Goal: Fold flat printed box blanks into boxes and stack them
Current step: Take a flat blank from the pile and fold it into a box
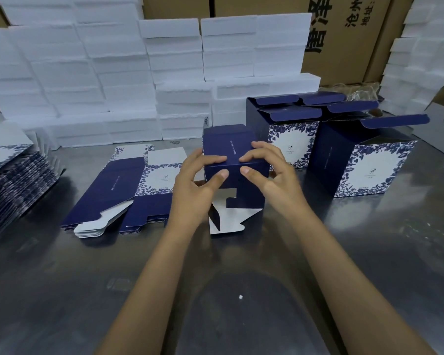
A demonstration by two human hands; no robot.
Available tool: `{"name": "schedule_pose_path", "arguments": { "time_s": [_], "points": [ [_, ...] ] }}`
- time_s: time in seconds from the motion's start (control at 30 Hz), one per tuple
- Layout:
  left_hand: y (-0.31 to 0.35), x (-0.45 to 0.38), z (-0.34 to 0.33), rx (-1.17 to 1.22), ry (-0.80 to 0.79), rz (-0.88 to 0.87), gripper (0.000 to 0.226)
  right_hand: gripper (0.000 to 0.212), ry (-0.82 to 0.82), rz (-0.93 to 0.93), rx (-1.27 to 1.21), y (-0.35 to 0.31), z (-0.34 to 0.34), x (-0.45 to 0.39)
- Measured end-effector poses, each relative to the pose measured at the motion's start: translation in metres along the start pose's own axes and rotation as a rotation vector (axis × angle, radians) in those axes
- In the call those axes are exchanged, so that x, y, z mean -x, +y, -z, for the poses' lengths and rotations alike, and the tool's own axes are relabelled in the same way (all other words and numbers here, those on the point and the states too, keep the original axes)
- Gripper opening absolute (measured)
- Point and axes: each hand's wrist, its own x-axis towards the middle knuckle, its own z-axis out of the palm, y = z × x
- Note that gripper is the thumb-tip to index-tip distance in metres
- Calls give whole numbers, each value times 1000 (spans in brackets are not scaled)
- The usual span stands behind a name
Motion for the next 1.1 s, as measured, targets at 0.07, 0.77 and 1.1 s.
{"name": "schedule_pose_path", "arguments": {
  "time_s": [0.07,0.77,1.1],
  "points": [
    [0,1,-3,54,25,8,26,21,-2,1,46,0,-2,0],
    [-5,1,-1,62,363,70,29,87,-21,-327,-296,18,4,-1],
    [-11,5,-16,197,80,540,34,39,-135,-327,-437,14,-13,-2]
  ]
}}
